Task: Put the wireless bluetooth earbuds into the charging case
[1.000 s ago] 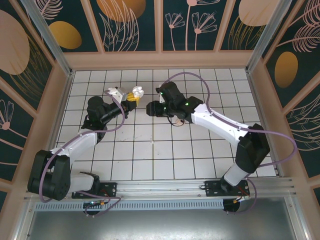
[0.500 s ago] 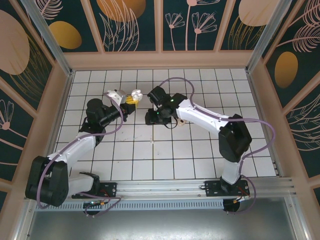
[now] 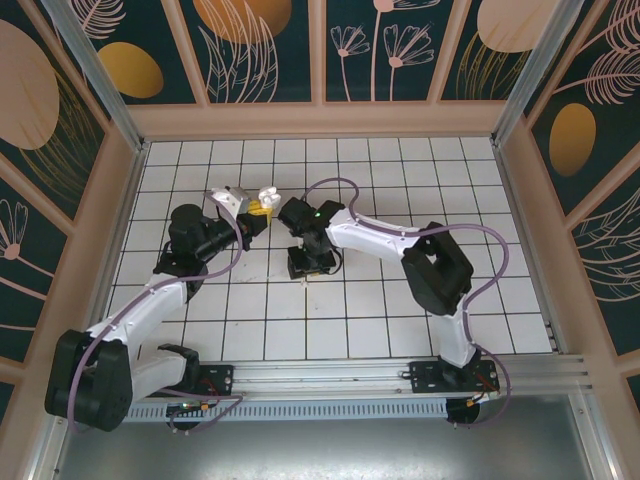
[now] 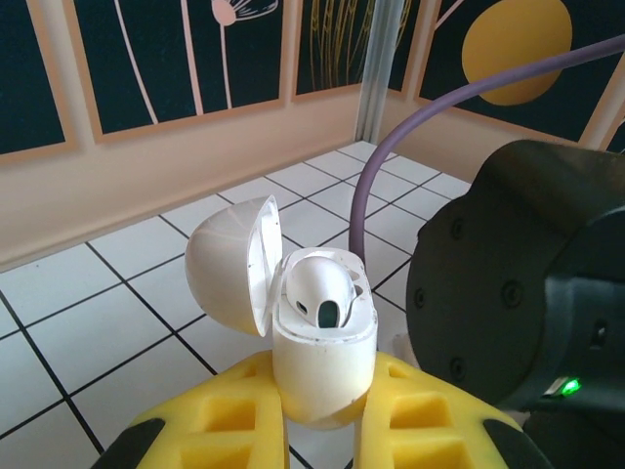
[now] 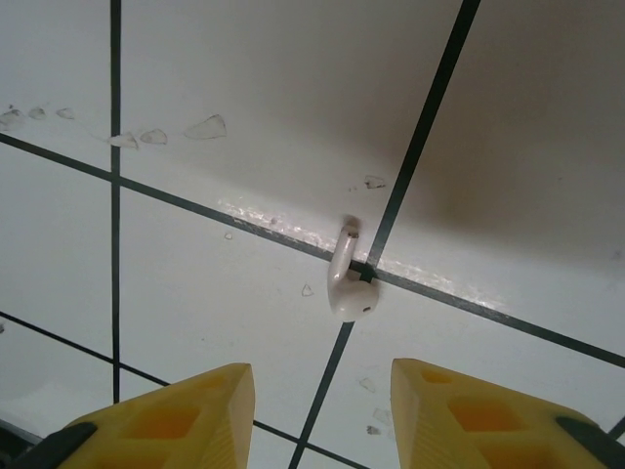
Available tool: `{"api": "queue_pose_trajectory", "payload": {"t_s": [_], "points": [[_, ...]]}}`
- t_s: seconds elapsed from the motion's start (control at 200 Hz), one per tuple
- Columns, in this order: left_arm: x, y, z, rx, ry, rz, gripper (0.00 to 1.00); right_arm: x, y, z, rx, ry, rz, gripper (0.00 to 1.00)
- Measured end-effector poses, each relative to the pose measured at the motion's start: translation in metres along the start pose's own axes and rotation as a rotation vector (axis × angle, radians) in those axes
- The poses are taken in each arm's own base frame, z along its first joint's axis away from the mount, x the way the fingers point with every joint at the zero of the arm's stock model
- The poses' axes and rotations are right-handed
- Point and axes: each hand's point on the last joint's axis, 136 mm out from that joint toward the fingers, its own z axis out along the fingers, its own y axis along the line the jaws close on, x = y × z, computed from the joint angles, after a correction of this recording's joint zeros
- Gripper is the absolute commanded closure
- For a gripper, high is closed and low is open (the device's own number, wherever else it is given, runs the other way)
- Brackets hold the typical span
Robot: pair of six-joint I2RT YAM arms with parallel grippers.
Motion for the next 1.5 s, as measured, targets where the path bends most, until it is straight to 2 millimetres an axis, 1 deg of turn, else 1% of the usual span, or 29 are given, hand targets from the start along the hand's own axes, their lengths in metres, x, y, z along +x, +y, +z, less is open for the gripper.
{"api": "queue_pose_trajectory", "payload": {"t_s": [0.17,0.245,0.37,0.536,0.646,0.841,1.166,1.366,1.501], "points": [[0.0,0.0,-0.003,-0.014,0.0,-0.001,0.9,-0.001,0.0,0.008,0.006,0.01,-0.009,0.6],[0.001,0.001,-0.005,-0.021,0.002,-0.002,0.9,-0.003,0.001,0.012,0.002,0.005,-0.01,0.63],[0.001,0.0,-0.007,-0.026,0.001,-0.002,0.9,-0.013,0.007,0.013,-0.025,-0.031,-0.019,0.66],[-0.001,0.0,-0.008,-0.029,-0.004,0.002,0.9,-0.024,0.019,0.013,-0.076,-0.078,-0.033,0.68],[-0.003,0.0,-0.009,-0.034,-0.007,0.003,0.9,-0.026,0.021,0.016,-0.099,-0.084,-0.036,0.68],[-0.002,0.002,-0.009,-0.047,-0.004,0.001,0.9,-0.026,0.018,0.026,-0.107,-0.081,-0.034,0.68],[0.002,0.008,-0.009,-0.082,0.008,-0.019,0.91,-0.015,0.007,0.04,-0.1,-0.044,-0.021,0.68],[0.003,0.01,-0.009,-0.092,0.011,-0.034,0.9,-0.014,0.004,0.042,-0.095,-0.04,-0.015,0.68],[0.004,0.011,-0.009,-0.093,0.012,-0.037,0.91,-0.009,0.0,0.04,-0.086,-0.034,-0.012,0.68]]}}
